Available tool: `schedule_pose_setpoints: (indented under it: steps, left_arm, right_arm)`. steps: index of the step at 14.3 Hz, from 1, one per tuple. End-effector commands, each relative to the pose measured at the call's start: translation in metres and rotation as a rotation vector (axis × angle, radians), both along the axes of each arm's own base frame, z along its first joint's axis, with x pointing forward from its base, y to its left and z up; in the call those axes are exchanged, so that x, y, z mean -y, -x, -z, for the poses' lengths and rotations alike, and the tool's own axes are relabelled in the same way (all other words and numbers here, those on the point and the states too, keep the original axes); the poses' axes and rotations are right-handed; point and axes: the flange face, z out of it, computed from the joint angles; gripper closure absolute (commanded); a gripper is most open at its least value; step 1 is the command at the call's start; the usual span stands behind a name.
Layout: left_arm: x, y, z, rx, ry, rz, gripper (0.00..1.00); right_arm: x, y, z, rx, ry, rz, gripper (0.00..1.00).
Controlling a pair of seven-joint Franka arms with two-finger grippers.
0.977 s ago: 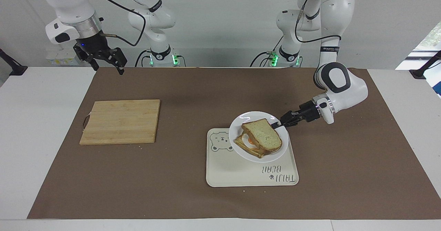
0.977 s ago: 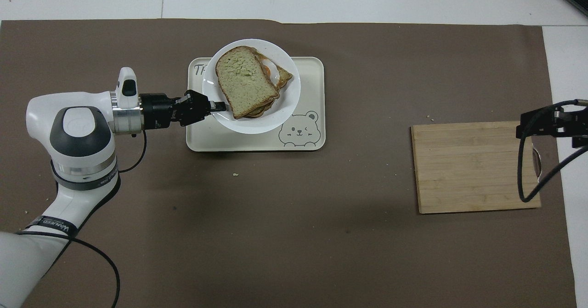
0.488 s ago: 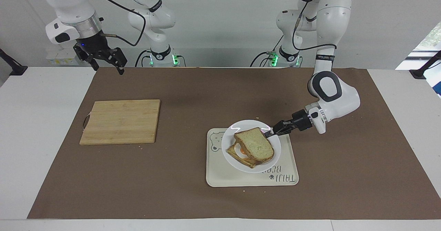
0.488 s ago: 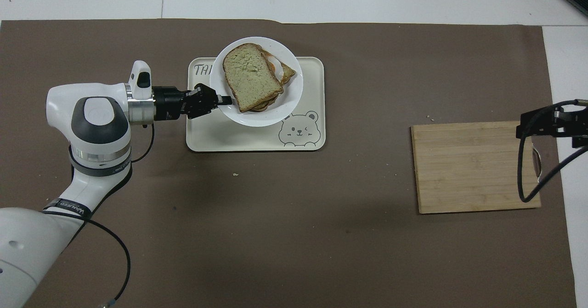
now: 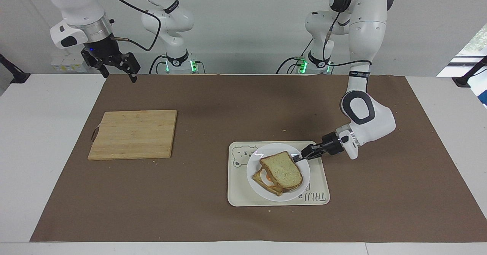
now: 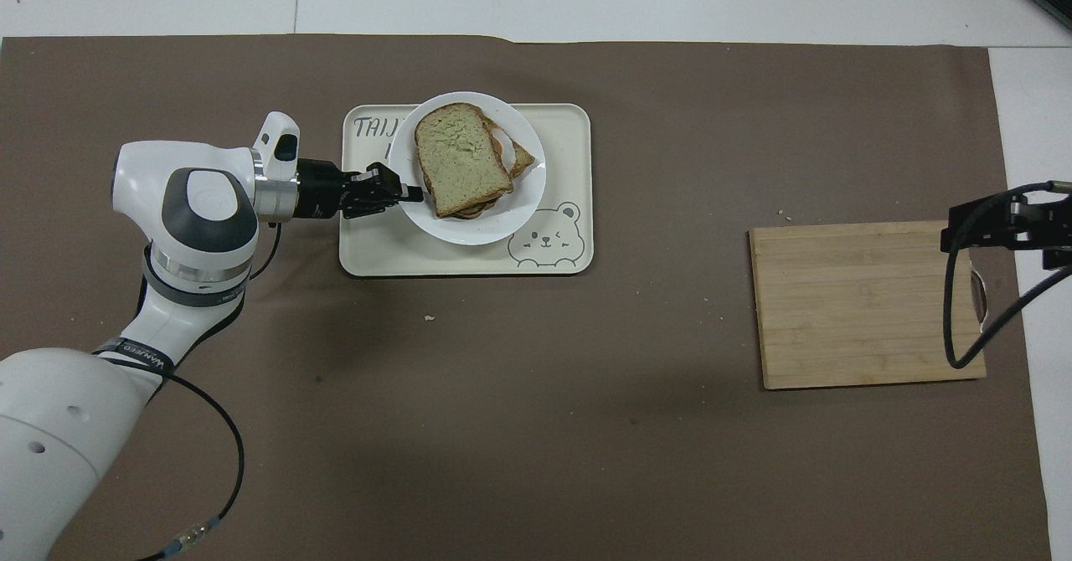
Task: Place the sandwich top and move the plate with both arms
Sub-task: 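Open the left gripper and draw it back from the plate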
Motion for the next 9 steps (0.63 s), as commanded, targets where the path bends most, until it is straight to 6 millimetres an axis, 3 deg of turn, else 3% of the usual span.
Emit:
schedule_pose_setpoints:
  steps: [1,3,5,6,9]
  left_arm:
    - [0.001,-0.003,-0.002,-0.001,-0.027,0.030,0.82]
    - [0.000,-0.003,-0.004,0.007,-0.031,0.035,0.44]
    - [-0.007,-0.006,-0.015,0.035,-0.084,0.069,0.23]
    - [-0.007,-0.007,-0.024,0.059,-0.118,0.093,0.03]
    - [-0.015,-0.006,-0.062,0.141,-0.233,0.162,0.00]
  right_arm:
    - [0.002,-0.001,-0.003,-0.007,-0.010,-0.019,0.00]
    - [0.002,-0.001,-0.003,-0.007,-0.010,-0.018,0.00]
    - [0.002,-0.001,-0.003,-0.007,-0.010,-0.018,0.00]
    - [0.002,-0.002,-0.002,-0.008,-0.010,-0.018,0.00]
    - [0.002,-0.001,-0.003,-0.007,-0.010,-0.018,0.00]
